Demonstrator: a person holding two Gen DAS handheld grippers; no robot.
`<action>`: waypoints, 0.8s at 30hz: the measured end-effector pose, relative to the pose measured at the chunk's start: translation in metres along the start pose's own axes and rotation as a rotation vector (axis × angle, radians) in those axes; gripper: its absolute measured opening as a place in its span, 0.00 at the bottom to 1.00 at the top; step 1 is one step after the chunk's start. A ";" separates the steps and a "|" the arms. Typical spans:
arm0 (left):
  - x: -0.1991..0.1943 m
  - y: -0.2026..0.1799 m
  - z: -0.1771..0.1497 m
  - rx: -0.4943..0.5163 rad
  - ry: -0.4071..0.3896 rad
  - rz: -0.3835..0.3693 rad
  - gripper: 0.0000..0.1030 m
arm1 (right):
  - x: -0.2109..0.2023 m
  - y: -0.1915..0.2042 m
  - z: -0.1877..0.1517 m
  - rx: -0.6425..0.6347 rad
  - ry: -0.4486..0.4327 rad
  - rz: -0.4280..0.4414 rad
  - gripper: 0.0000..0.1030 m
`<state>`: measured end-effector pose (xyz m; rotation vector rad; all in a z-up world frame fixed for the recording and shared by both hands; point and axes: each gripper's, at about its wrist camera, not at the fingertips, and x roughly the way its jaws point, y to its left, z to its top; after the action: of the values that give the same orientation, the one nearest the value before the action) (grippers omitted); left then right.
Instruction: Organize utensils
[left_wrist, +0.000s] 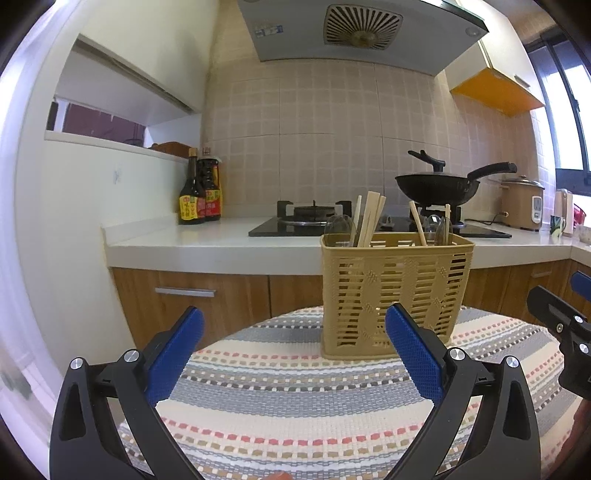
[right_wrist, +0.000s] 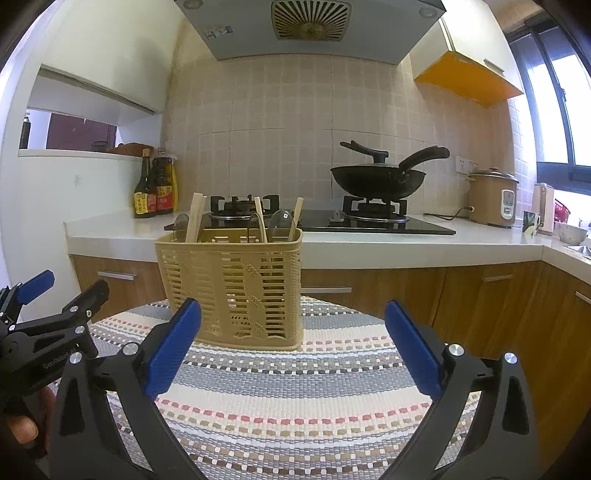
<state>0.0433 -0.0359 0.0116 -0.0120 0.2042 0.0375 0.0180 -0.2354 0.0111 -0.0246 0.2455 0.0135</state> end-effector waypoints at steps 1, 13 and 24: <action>0.000 0.000 0.000 0.001 0.001 0.003 0.92 | 0.001 0.000 0.000 0.001 0.006 0.002 0.92; 0.003 -0.002 0.000 0.003 0.015 -0.004 0.93 | 0.003 0.000 -0.001 -0.006 0.017 -0.005 0.92; 0.008 -0.003 -0.001 -0.001 0.043 -0.007 0.93 | 0.004 -0.003 -0.001 0.016 0.027 -0.005 0.92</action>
<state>0.0509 -0.0388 0.0087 -0.0145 0.2471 0.0299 0.0219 -0.2379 0.0095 -0.0101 0.2730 0.0059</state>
